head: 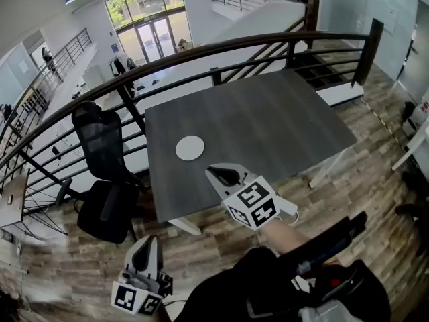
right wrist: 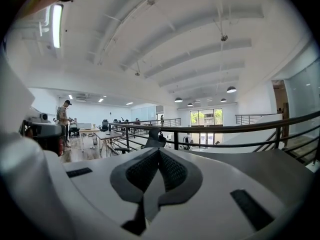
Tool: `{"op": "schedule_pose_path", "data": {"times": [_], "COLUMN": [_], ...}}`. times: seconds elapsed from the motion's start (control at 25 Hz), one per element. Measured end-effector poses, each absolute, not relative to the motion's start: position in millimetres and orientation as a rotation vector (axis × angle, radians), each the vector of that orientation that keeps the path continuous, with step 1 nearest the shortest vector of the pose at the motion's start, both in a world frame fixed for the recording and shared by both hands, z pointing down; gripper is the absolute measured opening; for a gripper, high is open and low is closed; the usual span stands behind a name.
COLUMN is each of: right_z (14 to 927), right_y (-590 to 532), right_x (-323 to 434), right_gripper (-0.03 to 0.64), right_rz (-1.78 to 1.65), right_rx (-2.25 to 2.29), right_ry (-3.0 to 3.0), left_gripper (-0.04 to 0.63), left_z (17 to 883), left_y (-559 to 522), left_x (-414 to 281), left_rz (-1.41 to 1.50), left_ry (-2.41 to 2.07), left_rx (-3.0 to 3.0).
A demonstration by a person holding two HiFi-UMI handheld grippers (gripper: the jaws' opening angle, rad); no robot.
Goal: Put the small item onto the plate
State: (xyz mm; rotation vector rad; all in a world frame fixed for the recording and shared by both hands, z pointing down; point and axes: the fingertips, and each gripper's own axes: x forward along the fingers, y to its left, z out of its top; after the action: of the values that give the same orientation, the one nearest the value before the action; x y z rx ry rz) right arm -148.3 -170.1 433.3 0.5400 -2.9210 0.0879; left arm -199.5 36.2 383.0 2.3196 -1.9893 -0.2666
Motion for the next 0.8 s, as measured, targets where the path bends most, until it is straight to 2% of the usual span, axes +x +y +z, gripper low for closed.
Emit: {"op": "schedule_pose_path", "data": {"times": [0.16,0.36,0.8], "right_z": [433.9,410.5,408.5], "right_y": [-165.6,-170.8,-192.4], "right_x": [-137.7,-81.4,-0.3], "right_gripper": [0.003,0.003,0.002], "right_rz": [0.116,0.112,0.196], "right_rx": [0.522,0.463,0.453], "right_ry": [-2.931,-2.974,-3.003], "left_gripper": [0.003,0.003,0.003], "left_z": [396.2,381.3,396.4], "left_y": [32.8,1.3,-29.9], "left_x": [-195.5,-139.0,-70.5], "left_rz": [-0.212,-0.208,-0.158], "left_ry": [-1.994,-1.990,-2.019], "left_rx": [2.325,2.327,2.208]}}
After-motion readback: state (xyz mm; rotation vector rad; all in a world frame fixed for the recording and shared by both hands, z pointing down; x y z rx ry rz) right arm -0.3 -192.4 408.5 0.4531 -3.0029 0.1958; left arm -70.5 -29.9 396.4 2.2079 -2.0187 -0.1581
